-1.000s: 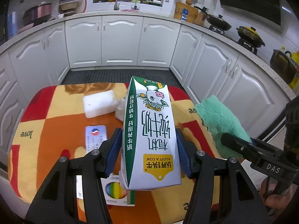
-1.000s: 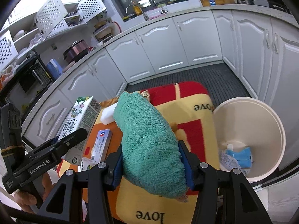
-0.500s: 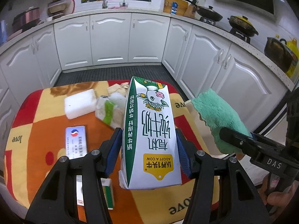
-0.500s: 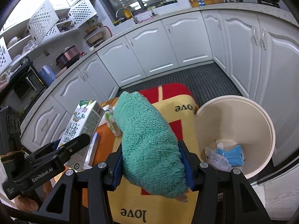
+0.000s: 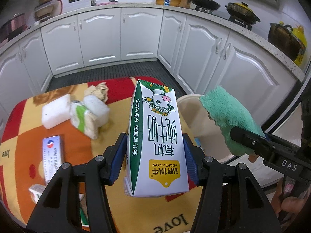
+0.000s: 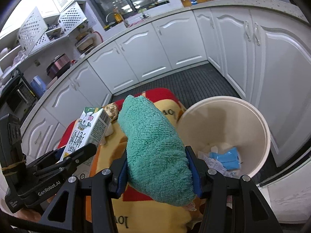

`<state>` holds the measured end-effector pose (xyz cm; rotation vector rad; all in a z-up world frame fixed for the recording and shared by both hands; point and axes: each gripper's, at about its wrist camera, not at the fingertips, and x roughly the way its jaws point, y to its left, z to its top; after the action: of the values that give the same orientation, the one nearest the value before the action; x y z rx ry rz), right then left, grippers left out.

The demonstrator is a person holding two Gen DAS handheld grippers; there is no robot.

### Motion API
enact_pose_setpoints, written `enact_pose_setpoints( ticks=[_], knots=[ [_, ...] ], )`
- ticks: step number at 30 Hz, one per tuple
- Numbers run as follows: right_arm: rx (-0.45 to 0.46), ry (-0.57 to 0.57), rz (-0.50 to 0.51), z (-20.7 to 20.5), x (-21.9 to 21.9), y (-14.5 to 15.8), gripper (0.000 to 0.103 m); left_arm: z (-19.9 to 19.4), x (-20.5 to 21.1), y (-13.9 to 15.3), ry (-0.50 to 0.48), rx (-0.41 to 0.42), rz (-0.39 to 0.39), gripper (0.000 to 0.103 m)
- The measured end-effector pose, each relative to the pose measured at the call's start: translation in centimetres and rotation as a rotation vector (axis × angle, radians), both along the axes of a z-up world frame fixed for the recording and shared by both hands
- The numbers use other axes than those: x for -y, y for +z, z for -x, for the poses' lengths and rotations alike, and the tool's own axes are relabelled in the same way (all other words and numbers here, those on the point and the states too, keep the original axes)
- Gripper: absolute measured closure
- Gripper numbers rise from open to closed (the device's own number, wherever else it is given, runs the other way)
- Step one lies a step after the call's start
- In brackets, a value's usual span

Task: Collect trash
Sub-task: 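Carry the milk carton and green towel over the white bucket, then open the left tool to drop the carton while the right tool drops the towel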

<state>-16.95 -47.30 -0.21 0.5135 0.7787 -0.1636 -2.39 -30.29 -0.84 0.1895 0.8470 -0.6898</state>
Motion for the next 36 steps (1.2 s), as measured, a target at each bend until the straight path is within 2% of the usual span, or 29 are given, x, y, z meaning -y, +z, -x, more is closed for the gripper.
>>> enact_pose_setpoints(
  ticks=[14,24,36],
  knots=[
    [-0.062,-0.089,-0.027,1.3,4.4,-2.9,0.052,-0.1,5.2,-2.0,-0.062,-0.056,-0.017,0.049],
    [-0.123,-0.138,0.018,1.3,6.4,-4.8,0.052,-0.9,9.1,-3.6,-0.091,-0.12,-0.021,0.049],
    [-0.152,-0.18,0.035,1.1,8.3,-6.1,0.052,-2.3,12.7,-5.0,-0.089,-0.166,-0.037,0.049]
  ],
)
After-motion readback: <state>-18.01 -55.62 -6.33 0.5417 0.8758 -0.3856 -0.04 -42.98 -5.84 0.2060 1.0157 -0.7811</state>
